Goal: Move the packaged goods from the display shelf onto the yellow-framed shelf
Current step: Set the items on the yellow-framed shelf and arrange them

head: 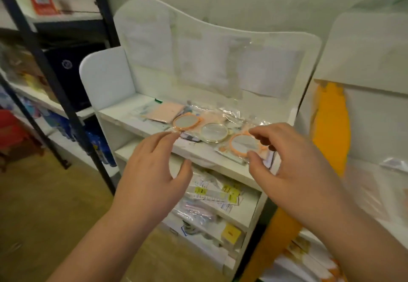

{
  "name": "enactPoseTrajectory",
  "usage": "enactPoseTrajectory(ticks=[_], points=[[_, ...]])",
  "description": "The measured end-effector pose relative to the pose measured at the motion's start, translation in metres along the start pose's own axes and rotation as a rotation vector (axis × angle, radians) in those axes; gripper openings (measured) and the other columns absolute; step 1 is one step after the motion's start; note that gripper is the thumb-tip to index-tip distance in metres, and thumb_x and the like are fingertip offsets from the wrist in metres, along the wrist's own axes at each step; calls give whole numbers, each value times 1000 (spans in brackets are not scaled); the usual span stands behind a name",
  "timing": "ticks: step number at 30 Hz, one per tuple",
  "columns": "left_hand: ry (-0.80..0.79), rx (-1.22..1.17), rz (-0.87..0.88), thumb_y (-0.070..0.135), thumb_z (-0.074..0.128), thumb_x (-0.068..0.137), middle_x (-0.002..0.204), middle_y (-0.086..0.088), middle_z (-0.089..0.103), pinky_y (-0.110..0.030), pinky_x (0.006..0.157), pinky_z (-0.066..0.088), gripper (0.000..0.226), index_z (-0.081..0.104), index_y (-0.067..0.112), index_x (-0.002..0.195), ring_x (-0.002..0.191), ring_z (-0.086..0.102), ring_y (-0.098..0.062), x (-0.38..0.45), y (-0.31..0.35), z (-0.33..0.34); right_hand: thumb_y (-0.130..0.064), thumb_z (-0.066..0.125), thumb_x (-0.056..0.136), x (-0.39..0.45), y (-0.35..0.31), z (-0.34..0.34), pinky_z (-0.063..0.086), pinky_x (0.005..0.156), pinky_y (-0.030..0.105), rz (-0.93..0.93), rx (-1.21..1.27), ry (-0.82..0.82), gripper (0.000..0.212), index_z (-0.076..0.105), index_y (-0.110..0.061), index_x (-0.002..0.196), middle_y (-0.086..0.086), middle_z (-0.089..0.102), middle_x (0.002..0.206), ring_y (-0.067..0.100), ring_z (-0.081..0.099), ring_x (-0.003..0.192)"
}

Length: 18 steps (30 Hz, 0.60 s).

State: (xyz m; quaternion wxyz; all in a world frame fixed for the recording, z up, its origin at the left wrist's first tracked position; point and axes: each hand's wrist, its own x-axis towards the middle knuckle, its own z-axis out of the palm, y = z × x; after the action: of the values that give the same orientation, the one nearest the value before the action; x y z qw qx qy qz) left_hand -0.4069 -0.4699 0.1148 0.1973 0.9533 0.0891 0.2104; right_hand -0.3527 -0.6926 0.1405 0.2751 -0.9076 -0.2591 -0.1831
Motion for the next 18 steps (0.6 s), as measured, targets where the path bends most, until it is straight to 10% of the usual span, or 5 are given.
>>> enactPoseTrajectory(ticks=[18], points=[[-63, 1, -85, 51, 49, 94, 151, 19, 36, -25, 111, 29, 60, 34, 34, 150, 139, 28, -2, 65, -162, 7, -43, 53, 93, 87, -50, 173, 44, 97, 24, 55, -21, -240, 42, 52, -34, 134, -19, 54, 126, 3, 50, 117]])
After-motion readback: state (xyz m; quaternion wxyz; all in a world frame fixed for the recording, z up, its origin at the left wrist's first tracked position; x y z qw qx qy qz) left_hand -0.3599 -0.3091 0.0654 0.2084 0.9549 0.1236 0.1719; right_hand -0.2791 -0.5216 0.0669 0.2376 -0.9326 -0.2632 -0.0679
